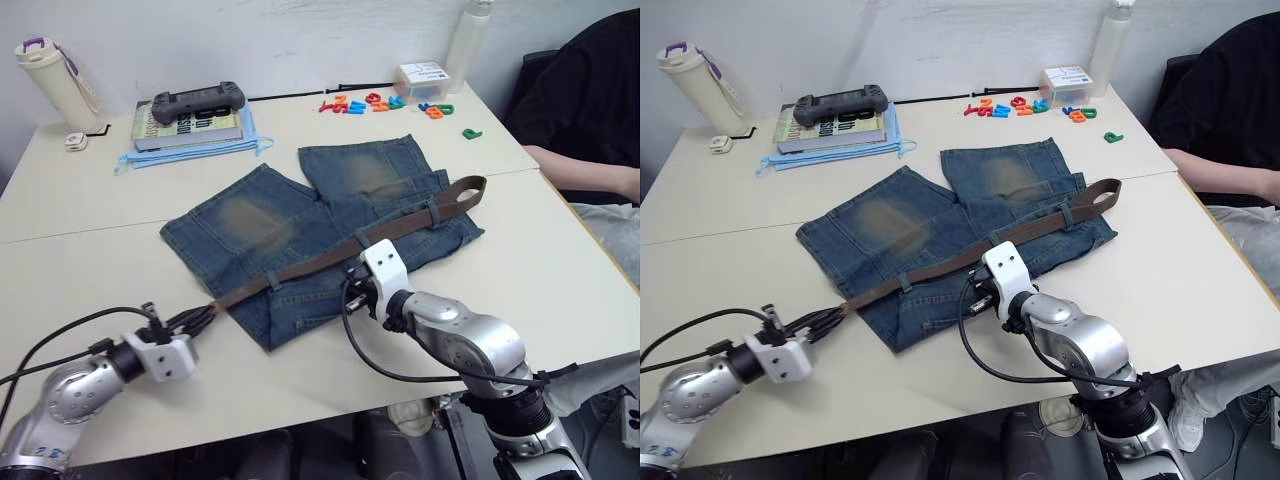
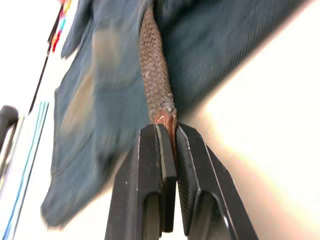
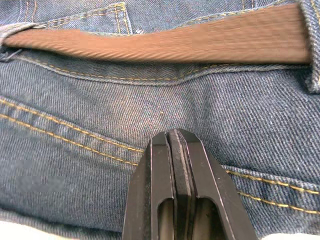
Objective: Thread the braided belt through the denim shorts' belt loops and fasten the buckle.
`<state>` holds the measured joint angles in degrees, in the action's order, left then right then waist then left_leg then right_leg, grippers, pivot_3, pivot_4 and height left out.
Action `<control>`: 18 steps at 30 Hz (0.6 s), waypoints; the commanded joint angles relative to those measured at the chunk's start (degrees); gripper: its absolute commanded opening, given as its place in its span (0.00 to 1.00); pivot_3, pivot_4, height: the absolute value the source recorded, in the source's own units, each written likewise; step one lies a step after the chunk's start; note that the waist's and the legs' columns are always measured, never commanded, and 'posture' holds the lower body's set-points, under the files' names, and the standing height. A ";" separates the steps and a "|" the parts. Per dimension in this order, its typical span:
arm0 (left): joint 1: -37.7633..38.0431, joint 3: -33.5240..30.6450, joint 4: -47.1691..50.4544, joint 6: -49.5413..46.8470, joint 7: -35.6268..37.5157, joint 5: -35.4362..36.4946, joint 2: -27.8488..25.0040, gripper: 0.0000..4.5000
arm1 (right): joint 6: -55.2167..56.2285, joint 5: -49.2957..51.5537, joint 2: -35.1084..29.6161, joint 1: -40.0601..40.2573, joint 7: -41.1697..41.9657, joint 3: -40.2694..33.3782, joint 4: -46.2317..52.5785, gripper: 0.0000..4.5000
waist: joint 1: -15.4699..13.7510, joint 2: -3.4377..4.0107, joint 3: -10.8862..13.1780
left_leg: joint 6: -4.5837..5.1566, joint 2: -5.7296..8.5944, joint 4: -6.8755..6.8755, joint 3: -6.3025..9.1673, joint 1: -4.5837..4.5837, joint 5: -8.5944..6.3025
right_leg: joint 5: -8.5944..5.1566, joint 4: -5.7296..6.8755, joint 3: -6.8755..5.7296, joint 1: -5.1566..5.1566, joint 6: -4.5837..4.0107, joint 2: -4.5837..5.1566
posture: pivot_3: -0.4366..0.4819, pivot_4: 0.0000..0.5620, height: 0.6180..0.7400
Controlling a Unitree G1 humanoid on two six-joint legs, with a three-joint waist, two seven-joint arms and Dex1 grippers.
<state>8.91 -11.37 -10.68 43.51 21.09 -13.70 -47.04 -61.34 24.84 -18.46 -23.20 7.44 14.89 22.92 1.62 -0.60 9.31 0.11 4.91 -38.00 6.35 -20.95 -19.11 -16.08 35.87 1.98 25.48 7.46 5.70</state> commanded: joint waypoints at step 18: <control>-4.84 1.67 -47.01 16.18 -24.93 -11.93 -17.02 0.00 | -2.65 -4.21 2.61 -0.53 3.13 0.25 -3.68 0.02 | 0.08 -0.48 -0.29 | 0.08 -0.38 0.79 -0.52 0.73 -0.16 | 0.04 0.07 -0.02 -0.06 -0.25 -0.17 | 0.48 0.27 0.79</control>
<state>3.55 -10.61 -55.22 59.68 -2.24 -24.68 -63.27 -62.56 21.75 -15.87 -24.35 10.52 14.76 21.01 1.70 -1.08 9.02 0.18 4.51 -37.19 5.83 -20.22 -19.27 -16.05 35.94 1.96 25.43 7.21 5.52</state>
